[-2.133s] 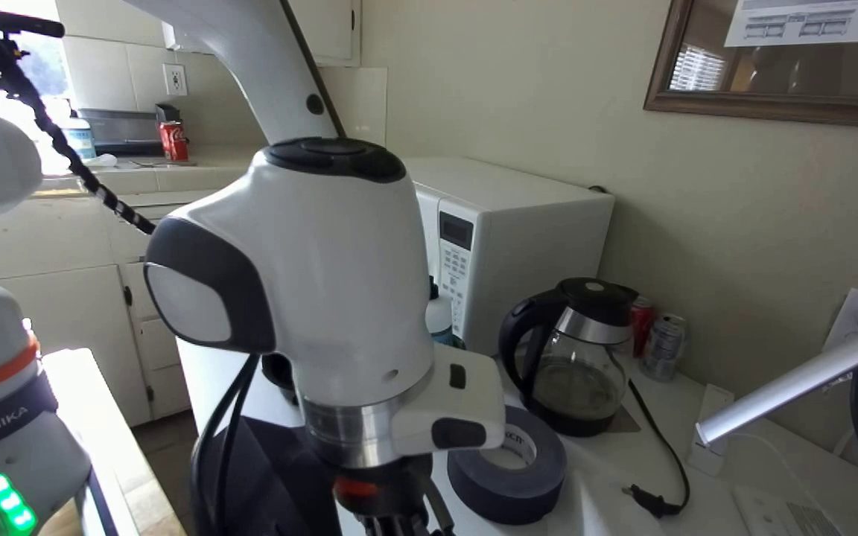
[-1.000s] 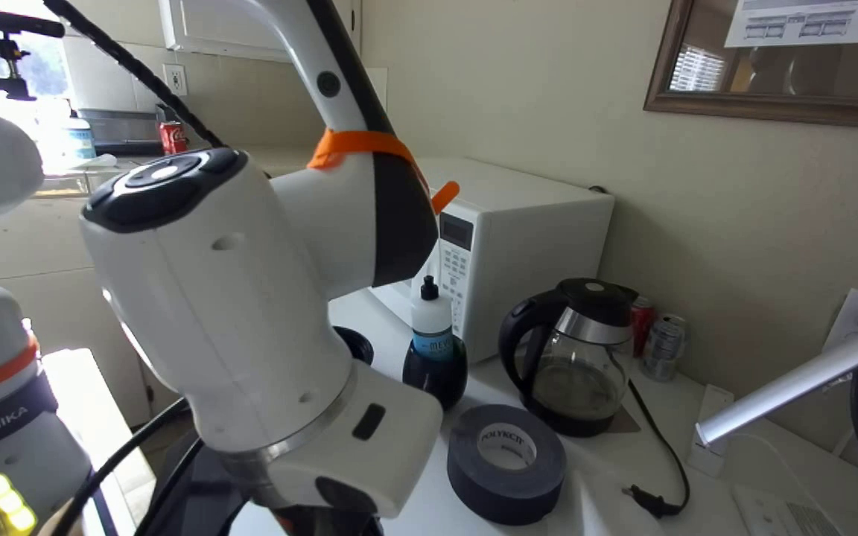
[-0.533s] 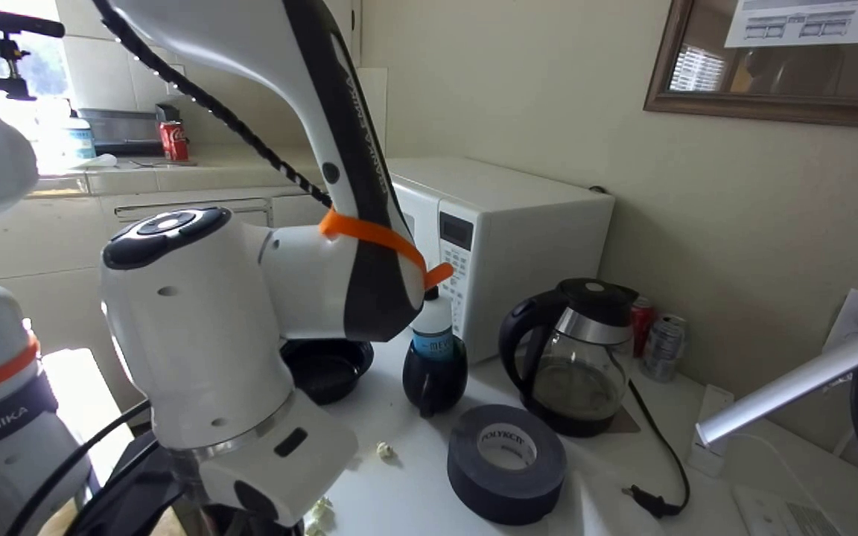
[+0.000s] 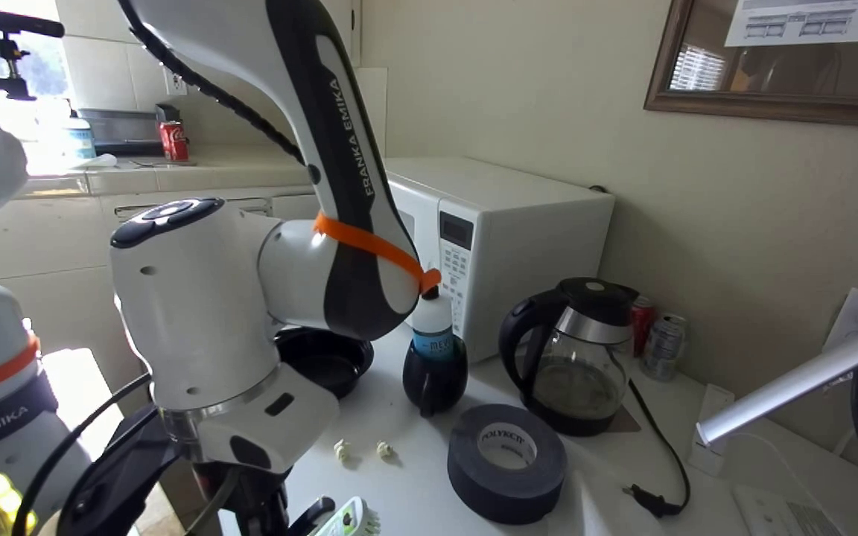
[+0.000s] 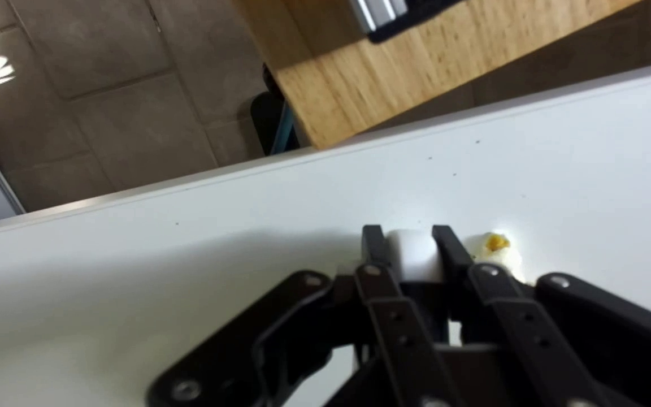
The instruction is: Use the white brush to sweep the white particles to the left
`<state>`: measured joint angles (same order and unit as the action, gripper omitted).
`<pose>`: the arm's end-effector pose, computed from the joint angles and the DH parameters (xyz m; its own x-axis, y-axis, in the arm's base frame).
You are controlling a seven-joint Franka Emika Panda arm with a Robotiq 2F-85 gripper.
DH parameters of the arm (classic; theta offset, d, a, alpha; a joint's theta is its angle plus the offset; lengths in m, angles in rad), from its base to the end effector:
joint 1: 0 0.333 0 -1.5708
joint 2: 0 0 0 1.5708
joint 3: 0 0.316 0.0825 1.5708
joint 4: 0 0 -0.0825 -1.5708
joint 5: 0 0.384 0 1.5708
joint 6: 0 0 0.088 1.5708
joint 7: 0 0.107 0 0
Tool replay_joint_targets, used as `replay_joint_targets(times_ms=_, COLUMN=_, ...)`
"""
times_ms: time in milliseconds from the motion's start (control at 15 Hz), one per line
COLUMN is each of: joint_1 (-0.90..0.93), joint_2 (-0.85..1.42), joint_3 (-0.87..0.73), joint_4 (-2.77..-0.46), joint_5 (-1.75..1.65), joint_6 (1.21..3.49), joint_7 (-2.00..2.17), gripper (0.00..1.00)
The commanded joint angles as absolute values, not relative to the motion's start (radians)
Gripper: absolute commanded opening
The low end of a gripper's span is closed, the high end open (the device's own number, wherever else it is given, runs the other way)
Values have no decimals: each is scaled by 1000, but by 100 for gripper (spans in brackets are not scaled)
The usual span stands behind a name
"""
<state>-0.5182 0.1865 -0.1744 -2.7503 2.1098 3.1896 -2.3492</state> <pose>0.1564 -0.2397 0.1622 0.8922 -0.4226 0.1594 -0.4418 -0.8899 0.1136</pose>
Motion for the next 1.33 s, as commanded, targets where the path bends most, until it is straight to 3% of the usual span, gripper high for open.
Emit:
replay_joint_targets(times_ms=0, joint_1=-483, joint_2=169, joint_3=-183, joint_4=-2749, joint_5=2187, joint_6=3187, joint_7=-2428, gripper=6)
replay_joint_targets(times_ms=267, joint_1=-495, joint_2=204, joint_3=-157, joint_4=-2747, joint_5=2166, joint_6=3177, joint_7=-2415, gripper=6)
replay_joint_targets(times_ms=867, joint_1=-773, joint_2=266, joint_3=-101, joint_4=-2749, joint_5=1800, joint_6=3086, joint_7=-2264, gripper=6)
replay_joint_targets(times_ms=1267, joint_1=-745, joint_2=261, joint_3=-41, joint_4=-2748, joint_5=1687, joint_6=3098, joint_7=-2141, gripper=6)
